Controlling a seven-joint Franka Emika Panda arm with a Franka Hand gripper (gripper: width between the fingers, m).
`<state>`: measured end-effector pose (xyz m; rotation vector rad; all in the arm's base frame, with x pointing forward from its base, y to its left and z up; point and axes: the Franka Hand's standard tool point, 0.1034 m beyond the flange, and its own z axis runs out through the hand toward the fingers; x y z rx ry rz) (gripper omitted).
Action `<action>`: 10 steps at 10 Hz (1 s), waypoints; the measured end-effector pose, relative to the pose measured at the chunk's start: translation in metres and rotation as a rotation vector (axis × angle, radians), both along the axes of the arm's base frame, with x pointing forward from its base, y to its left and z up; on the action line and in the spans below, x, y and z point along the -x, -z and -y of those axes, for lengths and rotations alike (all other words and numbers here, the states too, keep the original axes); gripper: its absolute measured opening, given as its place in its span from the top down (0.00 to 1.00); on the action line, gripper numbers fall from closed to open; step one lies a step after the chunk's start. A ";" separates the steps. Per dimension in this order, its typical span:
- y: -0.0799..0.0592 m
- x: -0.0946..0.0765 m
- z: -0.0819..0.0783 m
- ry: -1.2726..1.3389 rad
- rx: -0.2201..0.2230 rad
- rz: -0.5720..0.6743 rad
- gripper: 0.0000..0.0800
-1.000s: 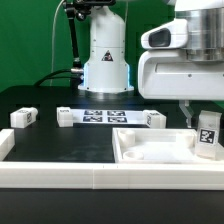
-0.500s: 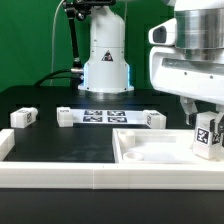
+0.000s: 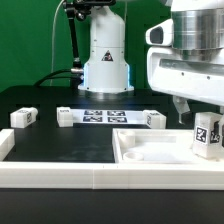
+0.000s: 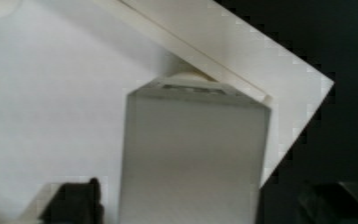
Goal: Assemble one leg
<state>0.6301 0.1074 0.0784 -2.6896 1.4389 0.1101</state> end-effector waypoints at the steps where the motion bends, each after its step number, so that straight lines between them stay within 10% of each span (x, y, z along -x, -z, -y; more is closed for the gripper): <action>1: -0.001 0.002 -0.002 -0.085 0.004 -0.008 0.24; 10: -0.001 0.006 -0.016 -0.919 0.011 0.066 0.19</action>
Offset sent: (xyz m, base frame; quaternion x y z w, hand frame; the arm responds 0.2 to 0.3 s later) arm 0.0017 0.0079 -0.0045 -0.0605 0.0010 -0.2796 0.9582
